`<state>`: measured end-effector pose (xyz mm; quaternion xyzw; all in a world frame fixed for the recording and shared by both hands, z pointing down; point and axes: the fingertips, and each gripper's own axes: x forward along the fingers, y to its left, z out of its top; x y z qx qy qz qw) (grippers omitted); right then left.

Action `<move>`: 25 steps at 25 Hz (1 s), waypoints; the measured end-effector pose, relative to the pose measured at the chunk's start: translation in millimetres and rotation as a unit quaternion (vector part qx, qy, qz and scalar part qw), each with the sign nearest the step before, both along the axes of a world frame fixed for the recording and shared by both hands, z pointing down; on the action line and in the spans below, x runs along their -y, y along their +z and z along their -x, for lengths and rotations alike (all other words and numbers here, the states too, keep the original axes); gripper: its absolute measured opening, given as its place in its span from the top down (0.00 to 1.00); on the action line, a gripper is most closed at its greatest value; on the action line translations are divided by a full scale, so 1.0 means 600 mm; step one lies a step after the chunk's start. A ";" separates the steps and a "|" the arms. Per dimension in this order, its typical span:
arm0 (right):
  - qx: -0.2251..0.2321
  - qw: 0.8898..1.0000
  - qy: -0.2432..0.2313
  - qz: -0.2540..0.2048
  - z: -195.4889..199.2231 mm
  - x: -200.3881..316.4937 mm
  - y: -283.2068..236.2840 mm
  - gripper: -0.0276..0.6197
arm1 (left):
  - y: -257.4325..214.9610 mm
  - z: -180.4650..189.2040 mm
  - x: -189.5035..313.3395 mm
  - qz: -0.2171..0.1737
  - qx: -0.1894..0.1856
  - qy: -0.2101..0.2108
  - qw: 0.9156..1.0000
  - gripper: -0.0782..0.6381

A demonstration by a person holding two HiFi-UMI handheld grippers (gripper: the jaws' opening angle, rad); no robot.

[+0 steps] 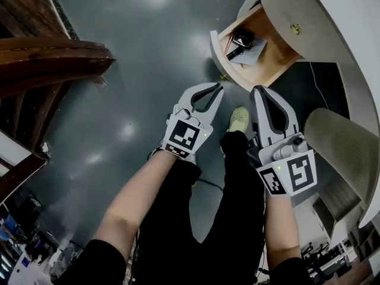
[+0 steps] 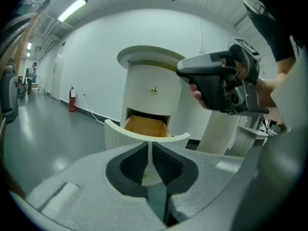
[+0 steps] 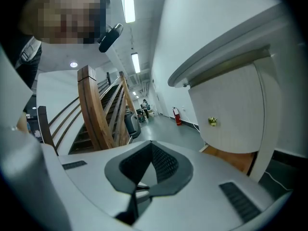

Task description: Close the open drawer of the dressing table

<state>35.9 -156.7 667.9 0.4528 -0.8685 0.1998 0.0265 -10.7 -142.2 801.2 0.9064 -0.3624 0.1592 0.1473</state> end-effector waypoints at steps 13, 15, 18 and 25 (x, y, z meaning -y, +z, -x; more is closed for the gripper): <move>0.003 1.000 -0.012 -0.001 -0.005 0.017 0.054 0.93 | 0.183 -0.016 0.023 0.031 0.036 -0.003 0.999 0.75; 0.001 1.000 -0.012 0.001 -0.007 0.018 0.059 0.93 | 0.197 -0.020 0.024 0.037 0.039 -0.001 0.999 0.75; -0.001 1.000 -0.011 0.005 -0.008 0.021 0.062 0.93 | 0.212 -0.027 0.025 0.047 0.044 0.006 0.998 0.74; -0.003 1.000 -0.006 0.011 -0.017 0.031 0.063 0.93 | 0.214 -0.036 0.039 0.059 0.034 0.009 0.998 0.74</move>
